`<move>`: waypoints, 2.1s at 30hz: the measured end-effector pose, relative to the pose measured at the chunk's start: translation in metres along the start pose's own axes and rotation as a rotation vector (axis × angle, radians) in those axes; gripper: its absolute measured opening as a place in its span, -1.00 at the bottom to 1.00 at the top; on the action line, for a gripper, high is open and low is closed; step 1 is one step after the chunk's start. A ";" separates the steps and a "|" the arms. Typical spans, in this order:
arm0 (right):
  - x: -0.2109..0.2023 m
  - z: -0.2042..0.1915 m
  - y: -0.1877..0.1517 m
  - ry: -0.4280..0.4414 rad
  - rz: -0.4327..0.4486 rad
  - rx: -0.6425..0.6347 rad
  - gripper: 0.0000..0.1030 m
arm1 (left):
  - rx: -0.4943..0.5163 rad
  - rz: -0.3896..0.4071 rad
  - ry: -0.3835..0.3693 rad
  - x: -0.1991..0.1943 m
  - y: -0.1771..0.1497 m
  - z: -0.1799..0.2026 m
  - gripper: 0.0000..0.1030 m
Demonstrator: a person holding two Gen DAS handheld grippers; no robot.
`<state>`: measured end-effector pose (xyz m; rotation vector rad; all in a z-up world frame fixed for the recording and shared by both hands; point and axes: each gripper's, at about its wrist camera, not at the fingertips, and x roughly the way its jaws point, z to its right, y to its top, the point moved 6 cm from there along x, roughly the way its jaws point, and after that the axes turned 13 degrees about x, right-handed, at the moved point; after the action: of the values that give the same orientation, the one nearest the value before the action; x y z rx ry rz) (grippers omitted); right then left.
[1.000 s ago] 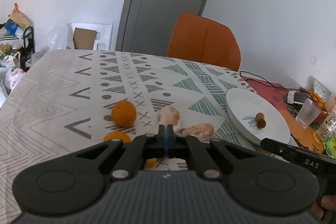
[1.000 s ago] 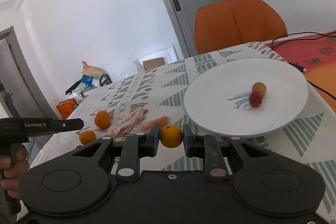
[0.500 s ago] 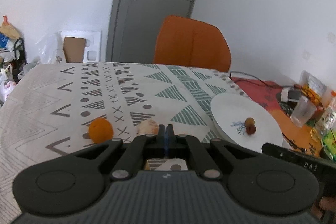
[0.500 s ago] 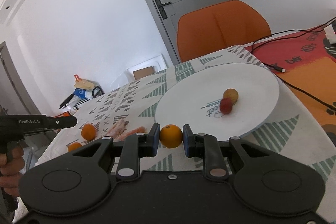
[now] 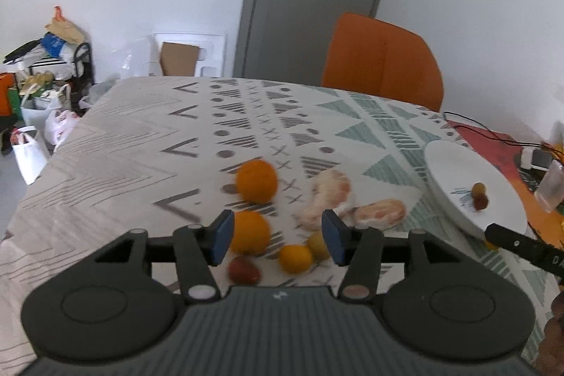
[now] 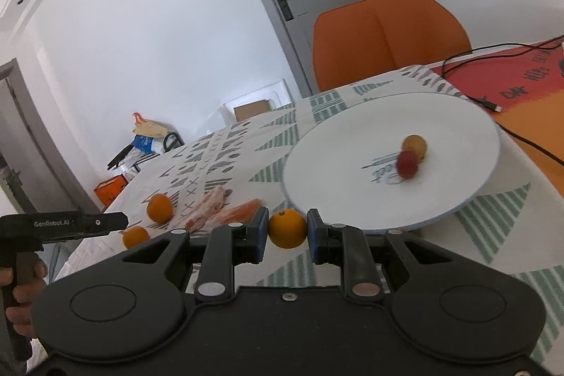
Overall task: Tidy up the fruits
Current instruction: 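Carry the plum and mandarin in both grippers over the white plate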
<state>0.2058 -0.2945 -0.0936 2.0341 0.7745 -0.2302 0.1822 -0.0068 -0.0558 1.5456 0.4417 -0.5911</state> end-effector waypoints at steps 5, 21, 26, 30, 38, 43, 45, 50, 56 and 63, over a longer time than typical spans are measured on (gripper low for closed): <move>0.003 -0.016 -0.005 0.005 -0.012 -0.030 -0.58 | -0.026 -0.009 0.000 0.000 -0.010 -0.011 0.03; 0.004 -0.027 -0.005 -0.018 -0.012 -0.068 -0.58 | 0.003 0.015 -0.045 0.006 -0.022 -0.004 -0.58; -0.002 -0.020 -0.001 -0.017 0.005 -0.052 -0.58 | 0.044 0.050 -0.079 0.001 -0.004 0.015 -0.58; -0.008 -0.008 0.004 -0.026 0.026 -0.032 -0.58 | 0.070 0.067 -0.107 0.002 0.007 0.033 -0.58; -0.020 0.022 0.018 -0.059 0.074 0.018 -0.58 | 0.117 0.076 -0.151 0.013 0.020 0.066 -0.58; -0.025 0.038 0.026 -0.069 0.101 0.035 -0.58 | 0.147 0.075 -0.178 0.022 0.028 0.088 -0.58; -0.025 0.044 0.028 -0.071 0.105 0.048 -0.58 | 0.157 0.075 -0.188 0.026 0.031 0.096 -0.58; -0.024 0.057 0.032 -0.082 0.115 0.068 -0.58 | 0.183 0.072 -0.212 0.035 0.038 0.114 -0.58; -0.028 0.069 0.037 -0.110 0.154 0.079 -0.40 | 0.221 0.072 -0.241 0.045 0.049 0.139 -0.58; -0.036 0.083 0.043 -0.122 0.175 0.103 -0.40 | 0.257 0.084 -0.277 0.055 0.060 0.165 -0.58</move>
<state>0.2145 -0.3945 -0.0939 2.1492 0.5151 -0.2953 0.2453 -0.1793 -0.0423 1.6856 0.0917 -0.8071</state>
